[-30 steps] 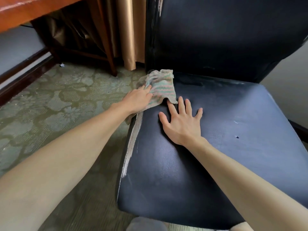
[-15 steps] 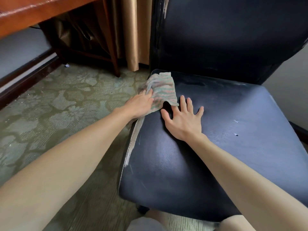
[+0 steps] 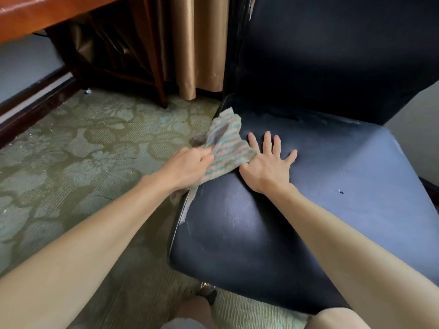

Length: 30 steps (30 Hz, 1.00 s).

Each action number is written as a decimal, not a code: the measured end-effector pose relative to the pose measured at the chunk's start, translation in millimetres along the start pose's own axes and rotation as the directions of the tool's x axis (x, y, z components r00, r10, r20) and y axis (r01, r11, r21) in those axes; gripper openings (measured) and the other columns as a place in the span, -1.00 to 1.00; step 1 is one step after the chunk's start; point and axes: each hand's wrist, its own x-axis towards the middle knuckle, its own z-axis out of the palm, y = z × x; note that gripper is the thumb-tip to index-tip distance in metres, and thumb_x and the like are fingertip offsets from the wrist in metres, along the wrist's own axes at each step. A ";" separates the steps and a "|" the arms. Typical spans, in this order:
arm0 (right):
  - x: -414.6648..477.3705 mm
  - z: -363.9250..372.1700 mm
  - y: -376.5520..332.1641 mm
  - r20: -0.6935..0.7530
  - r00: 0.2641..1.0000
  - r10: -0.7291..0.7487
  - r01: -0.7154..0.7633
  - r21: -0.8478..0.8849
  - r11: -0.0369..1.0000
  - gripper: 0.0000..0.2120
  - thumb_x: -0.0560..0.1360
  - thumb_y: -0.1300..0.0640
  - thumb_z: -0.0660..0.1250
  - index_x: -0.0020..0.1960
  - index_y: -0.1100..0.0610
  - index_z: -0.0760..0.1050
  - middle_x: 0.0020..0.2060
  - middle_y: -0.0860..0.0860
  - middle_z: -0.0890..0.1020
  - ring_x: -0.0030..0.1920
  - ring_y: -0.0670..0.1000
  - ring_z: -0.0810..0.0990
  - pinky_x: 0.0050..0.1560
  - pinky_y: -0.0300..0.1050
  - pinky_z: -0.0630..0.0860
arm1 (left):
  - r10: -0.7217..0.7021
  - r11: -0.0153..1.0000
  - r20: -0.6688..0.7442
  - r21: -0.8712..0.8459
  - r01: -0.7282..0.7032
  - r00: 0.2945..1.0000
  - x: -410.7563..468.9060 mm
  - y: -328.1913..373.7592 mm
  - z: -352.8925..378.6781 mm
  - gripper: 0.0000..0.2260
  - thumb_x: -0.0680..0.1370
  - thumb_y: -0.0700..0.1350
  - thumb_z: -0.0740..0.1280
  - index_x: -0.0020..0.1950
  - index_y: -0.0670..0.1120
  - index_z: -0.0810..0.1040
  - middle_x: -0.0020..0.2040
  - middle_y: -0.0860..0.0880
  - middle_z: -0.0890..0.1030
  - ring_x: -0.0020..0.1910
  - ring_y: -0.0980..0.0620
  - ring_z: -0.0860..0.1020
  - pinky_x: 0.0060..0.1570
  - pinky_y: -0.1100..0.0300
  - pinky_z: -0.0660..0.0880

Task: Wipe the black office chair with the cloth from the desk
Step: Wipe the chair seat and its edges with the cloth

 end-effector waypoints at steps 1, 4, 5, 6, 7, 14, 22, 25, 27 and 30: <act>-1.1 0.6 0.3 0.001 1.000 -0.004 0.004 -0.003 1.000 -0.19 0.33 -0.33 -0.38 0.55 -0.12 -0.14 0.57 0.07 -0.10 0.55 0.13 -0.21 0.35 0.45 -0.24 | 0.014 1.000 0.002 0.016 -0.014 1.000 -5.2 -0.9 0.5 -0.69 0.66 0.01 0.08 0.16 -0.06 0.57 0.02 -0.06 0.61 0.03 -0.15 0.54 -0.04 0.04 0.43; -3.0 3.0 0.2 -0.016 1.000 -0.013 0.013 -0.015 1.000 -0.19 0.33 -0.32 -0.38 0.55 -0.12 -0.11 0.57 0.06 -0.08 0.55 0.12 -0.19 0.36 0.44 -0.21 | 0.037 0.997 -0.011 0.064 -0.036 0.999 0.2 0.3 3.2 -0.70 0.66 0.01 0.06 0.20 -0.06 0.52 0.15 -0.18 0.58 0.10 -0.25 0.51 -0.04 0.02 0.36; -2.3 3.0 0.3 -0.024 1.000 -0.015 0.014 -0.014 1.000 -0.21 0.35 -0.31 -0.36 0.55 -0.11 -0.10 0.57 0.06 -0.07 0.55 0.12 -0.19 0.36 0.44 -0.20 | 0.026 0.997 -0.012 0.078 -0.025 1.000 7.7 1.1 3.9 -0.68 0.67 0.02 0.06 0.26 -0.06 0.51 0.25 -0.18 0.55 0.17 -0.25 0.49 0.02 0.01 0.36; -0.8 2.8 0.6 -0.028 1.000 -0.014 0.014 -0.007 1.000 -0.24 0.38 -0.31 -0.34 0.56 -0.11 -0.09 0.57 0.06 -0.06 0.55 0.12 -0.18 0.36 0.44 -0.20 | 0.013 0.996 -0.007 0.092 -0.012 1.000 17.2 1.7 4.3 -0.66 0.67 0.02 0.05 0.34 -0.04 0.47 0.34 -0.17 0.50 0.24 -0.25 0.46 0.11 -0.01 0.37; 0.9 2.7 0.8 -0.027 1.000 -0.013 0.013 0.003 1.000 -0.27 0.42 -0.31 -0.32 0.56 -0.11 -0.08 0.57 0.07 -0.06 0.55 0.11 -0.18 0.36 0.44 -0.20 | 0.000 0.995 0.008 0.104 -0.001 1.000 28.8 1.6 4.6 -0.63 0.67 0.03 0.04 0.42 -0.01 0.42 0.41 -0.15 0.44 0.30 -0.24 0.43 0.19 -0.03 0.35; 2.2 1.8 3.1 -0.033 0.999 -0.020 0.020 -0.005 1.000 -0.35 0.52 -0.31 -0.23 0.54 -0.10 0.03 0.57 0.07 -0.03 0.55 0.11 -0.15 0.37 0.43 -0.14 | -0.023 0.983 0.092 0.185 0.006 0.995 107.1 10.7 3.6 -0.57 0.69 -0.02 -0.04 0.57 0.00 0.14 0.54 -0.11 0.24 0.44 -0.23 0.29 0.32 -0.02 0.25; -1.2 2.5 7.1 -0.024 0.999 -0.044 0.045 0.019 0.999 -0.30 0.48 -0.35 -0.27 0.53 -0.12 0.09 0.57 0.03 -0.04 0.55 0.07 -0.18 0.38 0.41 -0.18 | 0.019 0.989 0.010 0.148 -0.021 1.000 82.4 6.0 4.0 -0.69 0.66 -0.01 0.06 -0.10 -0.01 0.55 0.08 -0.18 0.58 0.09 -0.24 0.48 -0.08 0.05 0.33; -5.3 -1.1 8.8 -0.020 0.998 -0.064 0.064 0.024 0.998 -0.30 0.48 -0.34 -0.26 0.49 -0.11 0.22 0.57 0.01 -0.03 0.55 0.05 -0.17 0.39 0.39 -0.17 | 0.014 0.994 -0.013 0.110 -0.012 1.000 59.6 2.6 3.5 -0.67 0.63 -0.02 0.10 -0.25 -0.11 0.49 -0.23 -0.05 0.54 -0.10 -0.19 0.49 -0.19 0.06 0.33; -9.7 -3.1 9.7 -0.019 0.996 -0.089 0.090 0.017 0.996 -0.31 0.48 -0.32 -0.25 0.45 -0.11 0.28 0.57 0.01 -0.03 0.55 0.04 -0.17 0.39 0.39 -0.16 | 0.018 0.991 -0.030 0.132 -0.014 0.999 49.6 0.7 4.5 -0.66 0.62 -0.03 0.12 -0.31 -0.10 0.45 -0.32 0.01 0.48 -0.16 -0.17 0.47 -0.21 0.07 0.29; -13.9 -5.3 12.4 -0.002 0.992 -0.127 0.127 -0.005 0.992 -0.35 0.49 -0.31 -0.24 0.46 -0.13 0.26 0.57 0.01 -0.02 0.55 0.05 -0.16 0.40 0.38 -0.16 | 0.029 0.980 -0.037 0.198 -0.021 0.999 45.5 1.7 6.2 -0.70 0.63 -0.02 0.10 -0.25 -0.05 0.43 -0.15 -0.07 0.59 -0.12 -0.13 0.44 -0.13 0.07 0.32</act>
